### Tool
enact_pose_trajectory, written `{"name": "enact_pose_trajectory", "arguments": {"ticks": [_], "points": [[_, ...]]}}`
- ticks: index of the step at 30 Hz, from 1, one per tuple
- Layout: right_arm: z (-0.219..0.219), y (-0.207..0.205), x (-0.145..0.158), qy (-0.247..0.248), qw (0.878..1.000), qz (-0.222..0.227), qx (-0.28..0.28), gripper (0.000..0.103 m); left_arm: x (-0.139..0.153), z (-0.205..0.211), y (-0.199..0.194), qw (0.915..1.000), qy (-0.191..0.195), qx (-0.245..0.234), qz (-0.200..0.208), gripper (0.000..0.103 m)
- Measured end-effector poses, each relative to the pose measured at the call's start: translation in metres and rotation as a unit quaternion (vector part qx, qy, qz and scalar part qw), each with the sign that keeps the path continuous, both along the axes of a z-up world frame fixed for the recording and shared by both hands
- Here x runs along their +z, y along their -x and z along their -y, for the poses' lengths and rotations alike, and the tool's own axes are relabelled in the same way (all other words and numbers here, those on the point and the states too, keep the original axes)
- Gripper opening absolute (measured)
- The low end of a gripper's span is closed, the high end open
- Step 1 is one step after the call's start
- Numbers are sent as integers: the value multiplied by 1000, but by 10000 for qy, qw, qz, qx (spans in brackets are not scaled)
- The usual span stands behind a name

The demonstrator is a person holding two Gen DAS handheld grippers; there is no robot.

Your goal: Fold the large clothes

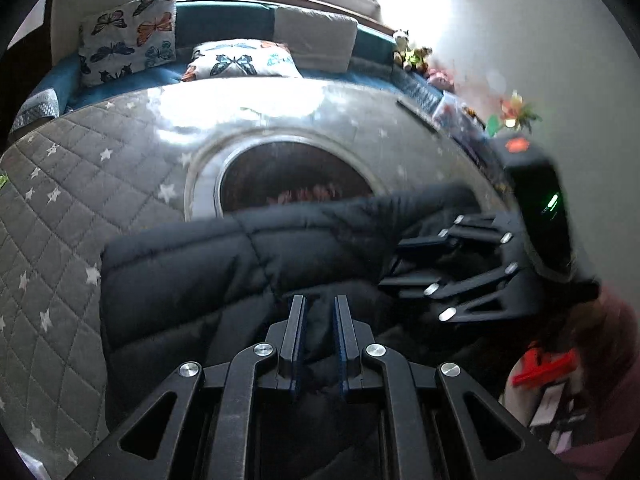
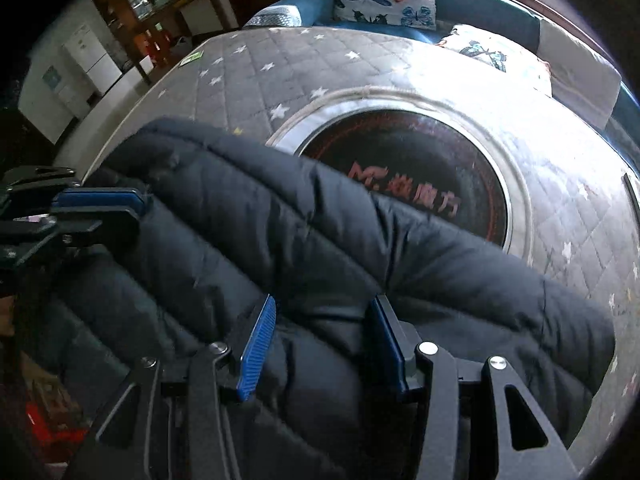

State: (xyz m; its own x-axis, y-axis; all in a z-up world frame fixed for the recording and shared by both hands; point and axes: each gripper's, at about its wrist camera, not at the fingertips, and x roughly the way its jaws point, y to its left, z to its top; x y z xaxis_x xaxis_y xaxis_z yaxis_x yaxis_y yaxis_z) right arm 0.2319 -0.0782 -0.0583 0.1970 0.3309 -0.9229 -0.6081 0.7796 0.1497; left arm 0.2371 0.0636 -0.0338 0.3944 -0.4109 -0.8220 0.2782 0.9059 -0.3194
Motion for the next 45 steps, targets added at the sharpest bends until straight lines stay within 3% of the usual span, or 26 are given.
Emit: {"name": "enact_pose_trajectory", "arguments": {"ticks": [3, 8, 15, 21, 28, 34, 39, 42, 45], "points": [[8, 13, -1, -63, 10000, -56, 48, 55, -21, -3, 17, 10000, -46, -49, -54, 15], [22, 41, -2, -97, 9998, -62, 184, 55, -49, -17, 42, 9997, 245, 70, -69, 15], [45, 75, 14, -173, 9993, 25, 332, 54, -65, -20, 64, 9995, 262, 113, 129, 15], [101, 83, 43, -206, 9991, 325, -148, 54, -71, -30, 78, 9988, 432, 178, 122, 15], [131, 79, -3, -20, 9990, -217, -391, 55, -83, -40, 85, 9980, 564, 230, 142, 15], [137, 94, -17, -334, 9983, 256, -406, 55, -99, -56, 98, 9948, 871, 398, 334, 15], [141, 84, 15, -380, 9988, 170, -261, 54, -100, -64, 99, 9945, 917, 409, 313, 15], [143, 67, 45, -420, 9967, 605, -349, 55, -101, -67, 100, 9944, 927, 401, 326, 15], [143, 42, 53, -487, 9949, 752, -471, 55, -97, -71, 101, 9942, 943, 414, 320, 15]]}}
